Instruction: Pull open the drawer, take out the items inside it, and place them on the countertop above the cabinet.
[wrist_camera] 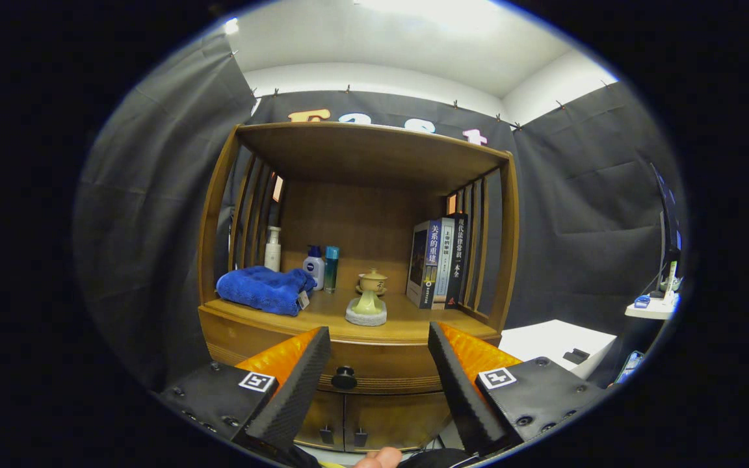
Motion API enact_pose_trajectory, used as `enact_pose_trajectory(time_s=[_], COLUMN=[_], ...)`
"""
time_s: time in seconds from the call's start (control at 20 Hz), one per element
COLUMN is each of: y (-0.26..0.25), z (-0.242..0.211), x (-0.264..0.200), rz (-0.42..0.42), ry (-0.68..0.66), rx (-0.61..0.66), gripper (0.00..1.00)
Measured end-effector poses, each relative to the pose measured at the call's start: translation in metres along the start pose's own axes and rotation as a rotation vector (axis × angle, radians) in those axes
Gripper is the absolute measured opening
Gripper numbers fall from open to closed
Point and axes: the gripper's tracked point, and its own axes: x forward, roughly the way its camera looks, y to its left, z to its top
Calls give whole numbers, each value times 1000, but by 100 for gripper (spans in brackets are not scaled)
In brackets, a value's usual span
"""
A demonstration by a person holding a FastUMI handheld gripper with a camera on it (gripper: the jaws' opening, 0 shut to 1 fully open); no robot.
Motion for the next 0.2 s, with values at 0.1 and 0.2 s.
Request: enact_pose_trajectory(time_s=[0.1,0.2], y=[1,1], z=[0,-1], x=[0,0], rz=[0,1], ry=[-1,1], rx=[-1,-2], gripper=[98,98])
